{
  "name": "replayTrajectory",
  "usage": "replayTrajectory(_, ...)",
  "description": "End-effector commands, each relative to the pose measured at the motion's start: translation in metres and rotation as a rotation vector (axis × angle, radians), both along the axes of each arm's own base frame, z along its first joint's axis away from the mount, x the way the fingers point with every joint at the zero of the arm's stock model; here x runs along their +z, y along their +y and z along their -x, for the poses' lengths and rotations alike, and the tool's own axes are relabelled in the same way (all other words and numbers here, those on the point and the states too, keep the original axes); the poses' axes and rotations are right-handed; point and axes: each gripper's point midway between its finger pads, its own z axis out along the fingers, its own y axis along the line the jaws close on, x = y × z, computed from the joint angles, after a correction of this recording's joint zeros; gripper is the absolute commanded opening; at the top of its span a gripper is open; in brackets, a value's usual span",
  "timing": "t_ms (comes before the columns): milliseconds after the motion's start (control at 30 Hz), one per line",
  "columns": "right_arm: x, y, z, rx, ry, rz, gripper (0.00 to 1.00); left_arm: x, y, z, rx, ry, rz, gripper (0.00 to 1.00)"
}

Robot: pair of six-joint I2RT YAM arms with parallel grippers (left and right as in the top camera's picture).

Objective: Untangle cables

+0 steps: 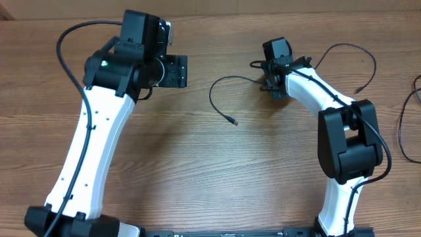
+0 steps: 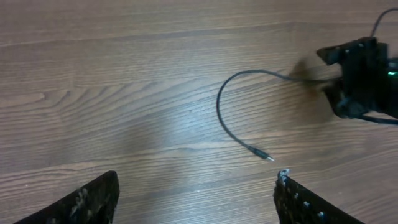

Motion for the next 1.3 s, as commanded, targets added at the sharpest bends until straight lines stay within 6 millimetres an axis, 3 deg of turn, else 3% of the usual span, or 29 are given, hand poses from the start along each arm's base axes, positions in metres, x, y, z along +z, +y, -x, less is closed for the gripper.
replayTrajectory(0,0.011,-0.001,-0.007,-0.015,-0.041,-0.008,0.65,0.008,-0.008,0.009,-0.045,-0.013,0.026,0.8)
replayTrajectory(200,0.007,-0.005,-0.008,-0.027,-0.04,0.016,0.56,0.008,-0.01,0.009,-0.049,-0.012,0.032,0.8)
replayTrajectory(333,0.004,-0.006,-0.003,-0.026,-0.015,0.022,0.82,0.008,-0.01,0.009,-0.049,-0.013,0.032,0.8)
replayTrajectory(700,0.0,-0.017,0.007,-0.05,0.024,0.07,0.82,0.005,-0.008,0.014,-0.055,0.01,0.022,0.81)
replayTrajectory(900,-0.002,-0.018,0.006,-0.052,0.021,0.074,0.71,0.005,-0.009,0.014,-0.057,0.011,0.026,0.81)
replayTrajectory(933,-0.004,-0.018,0.006,-0.053,0.027,0.078,0.64,0.005,-0.01,0.014,-0.059,0.012,0.029,0.81)
replayTrajectory(1067,-0.016,-0.018,0.008,-0.05,0.048,0.08,0.66,0.005,-0.009,0.015,-0.059,0.013,0.028,0.81)
replayTrajectory(1133,-0.018,-0.018,0.007,-0.05,0.047,0.081,0.54,0.004,-0.009,0.015,-0.059,0.016,0.027,0.81)
replayTrajectory(1267,-0.019,-0.018,0.006,-0.05,0.045,0.081,0.55,0.004,-0.009,0.015,-0.059,0.015,0.028,0.81)
